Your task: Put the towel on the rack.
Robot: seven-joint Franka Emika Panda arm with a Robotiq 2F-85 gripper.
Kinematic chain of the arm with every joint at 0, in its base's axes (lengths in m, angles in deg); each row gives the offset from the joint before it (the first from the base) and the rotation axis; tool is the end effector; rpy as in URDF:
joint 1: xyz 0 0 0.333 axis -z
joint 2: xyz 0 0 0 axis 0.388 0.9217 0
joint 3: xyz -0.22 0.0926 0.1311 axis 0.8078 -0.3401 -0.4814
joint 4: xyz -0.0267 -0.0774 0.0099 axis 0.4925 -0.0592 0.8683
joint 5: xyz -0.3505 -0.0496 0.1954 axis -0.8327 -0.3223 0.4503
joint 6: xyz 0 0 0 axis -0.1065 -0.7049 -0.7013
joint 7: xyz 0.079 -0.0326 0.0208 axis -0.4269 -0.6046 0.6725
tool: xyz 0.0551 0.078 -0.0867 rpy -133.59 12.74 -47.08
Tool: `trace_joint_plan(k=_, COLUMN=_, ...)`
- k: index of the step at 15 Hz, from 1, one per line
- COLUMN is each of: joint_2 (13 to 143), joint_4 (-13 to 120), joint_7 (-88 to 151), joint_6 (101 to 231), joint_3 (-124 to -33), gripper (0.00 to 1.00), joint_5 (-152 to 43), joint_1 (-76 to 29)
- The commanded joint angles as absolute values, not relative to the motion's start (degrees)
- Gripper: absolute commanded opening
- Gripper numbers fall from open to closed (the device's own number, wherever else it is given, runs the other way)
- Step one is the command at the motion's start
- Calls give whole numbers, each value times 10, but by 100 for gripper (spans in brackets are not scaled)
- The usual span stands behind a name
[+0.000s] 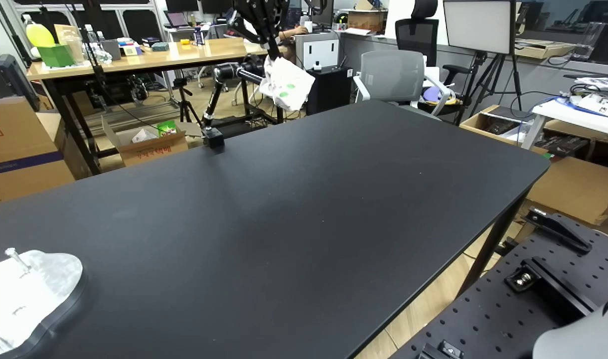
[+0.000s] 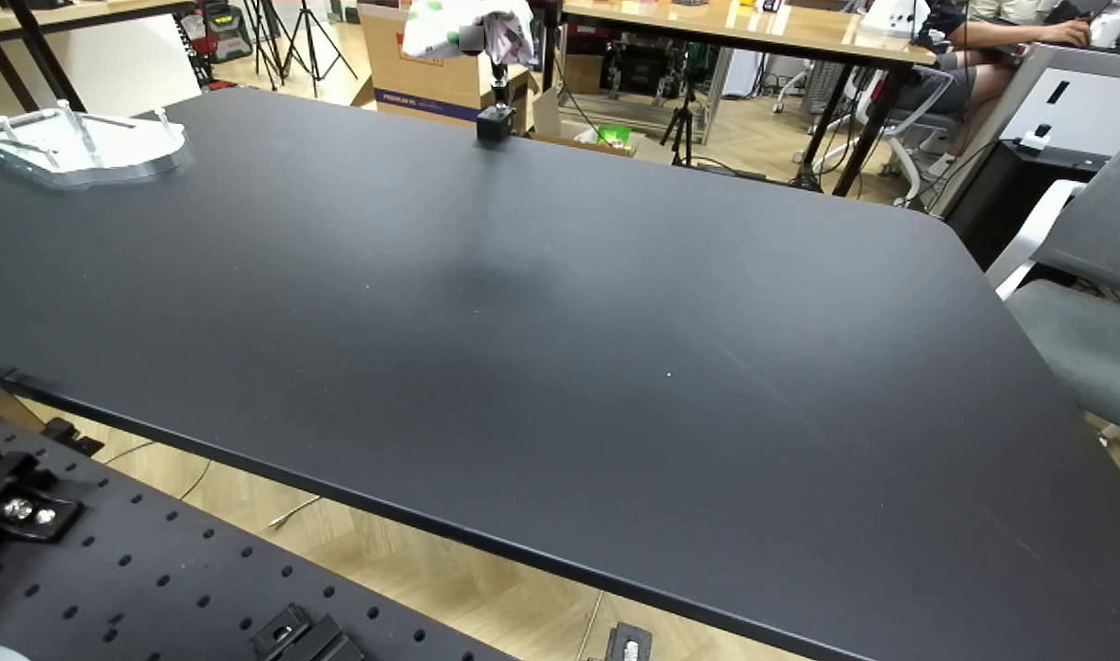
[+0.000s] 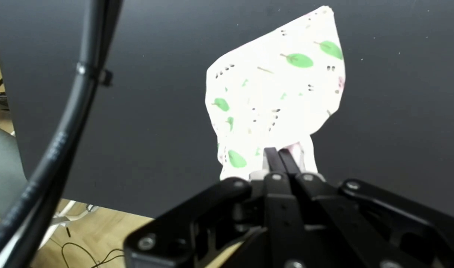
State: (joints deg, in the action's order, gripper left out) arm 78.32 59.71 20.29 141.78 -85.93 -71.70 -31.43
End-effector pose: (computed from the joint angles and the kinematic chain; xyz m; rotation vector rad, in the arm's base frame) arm 0.6221 0.1029 0.3409 2.8251 0.1094 -0.0185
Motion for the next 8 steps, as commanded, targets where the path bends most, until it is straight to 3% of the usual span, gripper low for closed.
trace_joint_plan(k=1, joint_2=786, joint_4=593, joint_7=211, joint_6=1416, joint_3=-855, gripper=0, joint_5=-706, joint_1=-315)
trace_joint_plan(k=3, joint_2=784, joint_4=593, joint_7=212, joint_6=1416, joint_3=-855, gripper=28, joint_5=-704, joint_1=-315)
trace_joint_plan(k=8, joint_2=773, joint_4=594, joint_7=206, joint_6=1411, joint_3=-854, gripper=60, joint_5=-708, joint_1=-319)
